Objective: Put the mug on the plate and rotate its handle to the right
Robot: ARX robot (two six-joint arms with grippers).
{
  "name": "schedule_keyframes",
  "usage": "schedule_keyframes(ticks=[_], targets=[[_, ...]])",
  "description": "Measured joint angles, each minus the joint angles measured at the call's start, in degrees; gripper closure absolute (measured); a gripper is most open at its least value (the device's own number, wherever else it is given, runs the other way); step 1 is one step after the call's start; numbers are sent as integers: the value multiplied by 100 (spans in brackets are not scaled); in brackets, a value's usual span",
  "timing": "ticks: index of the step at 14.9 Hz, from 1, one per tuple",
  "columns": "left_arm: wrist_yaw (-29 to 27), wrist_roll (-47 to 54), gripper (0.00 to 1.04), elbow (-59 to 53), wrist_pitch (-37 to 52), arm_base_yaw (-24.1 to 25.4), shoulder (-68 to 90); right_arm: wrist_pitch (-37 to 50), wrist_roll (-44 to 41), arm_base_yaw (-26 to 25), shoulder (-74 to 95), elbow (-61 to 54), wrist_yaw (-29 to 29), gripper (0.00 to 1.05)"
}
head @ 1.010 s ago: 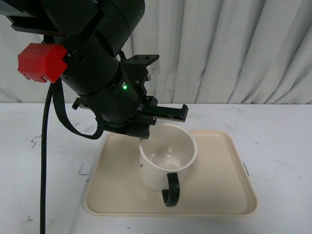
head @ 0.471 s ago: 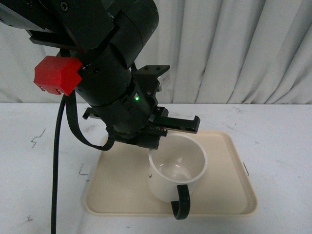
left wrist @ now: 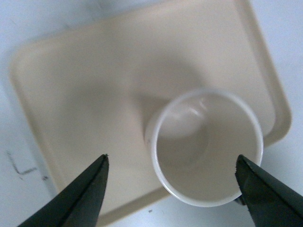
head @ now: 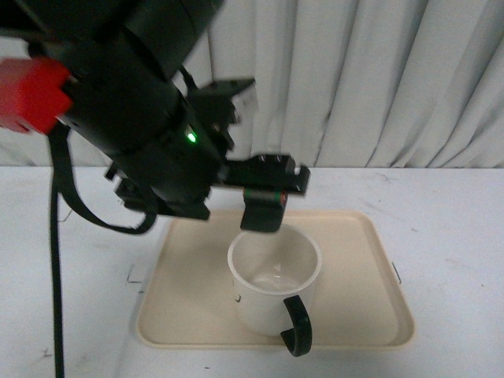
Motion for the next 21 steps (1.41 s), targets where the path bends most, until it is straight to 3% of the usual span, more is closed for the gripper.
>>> schedule_keyframes(ticks=[2,3,5,6,8,9,12,18,19,20,21], targets=[[-61,-17,5,-575,986,518,-1067,-2,0,0,0,0,2,7],[-170,-24,7,-549,1108,664,-1309,-2,0,0,0,0,0,7],[-1578,369,24,-1838,4258,560,-1388,2,0,0,0,0,-2,7],[-1974,514,36,-2872,5453,605,-1508,-9,2,-2,0,0,4,7],[-1937,629,59,-3947,7110,1054,-2170,-4,2,0,0,0,2,7],[-1858,632,71,-4216,7510,1237,-2669,-2,0,0,0,0,0,7],[-1412,651,103,-5294,7394,1510,-3261,-2,2,0,0,0,2,7],[-914,654,103,-6306,6776,2044,-5121,-2,0,0,0,0,0,7],[-605,656,103,-6384,6728,2271,-5318,-2,0,0,0,0,2,7],[-498,656,103,-6561,7095,2472,-5283,0,2,0,0,0,2,7],[-514,654,103,-6723,6706,2531,-5462,-2,0,0,0,0,2,7]])
